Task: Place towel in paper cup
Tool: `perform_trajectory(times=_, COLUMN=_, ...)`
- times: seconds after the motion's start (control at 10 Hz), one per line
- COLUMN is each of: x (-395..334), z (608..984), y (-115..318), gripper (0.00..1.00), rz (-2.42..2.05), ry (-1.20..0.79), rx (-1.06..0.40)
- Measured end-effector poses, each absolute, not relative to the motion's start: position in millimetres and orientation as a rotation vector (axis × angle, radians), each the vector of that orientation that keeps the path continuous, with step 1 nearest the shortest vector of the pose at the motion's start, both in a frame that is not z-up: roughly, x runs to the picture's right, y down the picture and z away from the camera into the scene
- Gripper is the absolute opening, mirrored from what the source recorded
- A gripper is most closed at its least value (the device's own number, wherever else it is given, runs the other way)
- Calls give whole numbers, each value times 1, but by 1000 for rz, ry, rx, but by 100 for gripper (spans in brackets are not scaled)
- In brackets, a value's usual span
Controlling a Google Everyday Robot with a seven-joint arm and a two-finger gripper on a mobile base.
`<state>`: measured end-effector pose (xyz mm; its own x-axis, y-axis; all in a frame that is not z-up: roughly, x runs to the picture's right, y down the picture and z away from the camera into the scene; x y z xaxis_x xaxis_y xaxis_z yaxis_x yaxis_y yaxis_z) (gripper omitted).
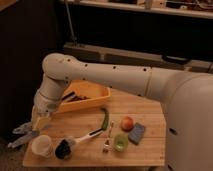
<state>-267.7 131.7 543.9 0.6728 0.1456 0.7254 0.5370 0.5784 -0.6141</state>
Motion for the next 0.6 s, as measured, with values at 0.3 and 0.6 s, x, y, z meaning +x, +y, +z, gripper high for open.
perform_trajectory(times=0.3, x=-266, z=553, y=139, gripper=0, rz=-202, ry=-785, rx=-920)
perform_trajectory(times=0.6, x=-276, z=564, y=150, gripper=0, rz=-167, ry=-766, rx=-891)
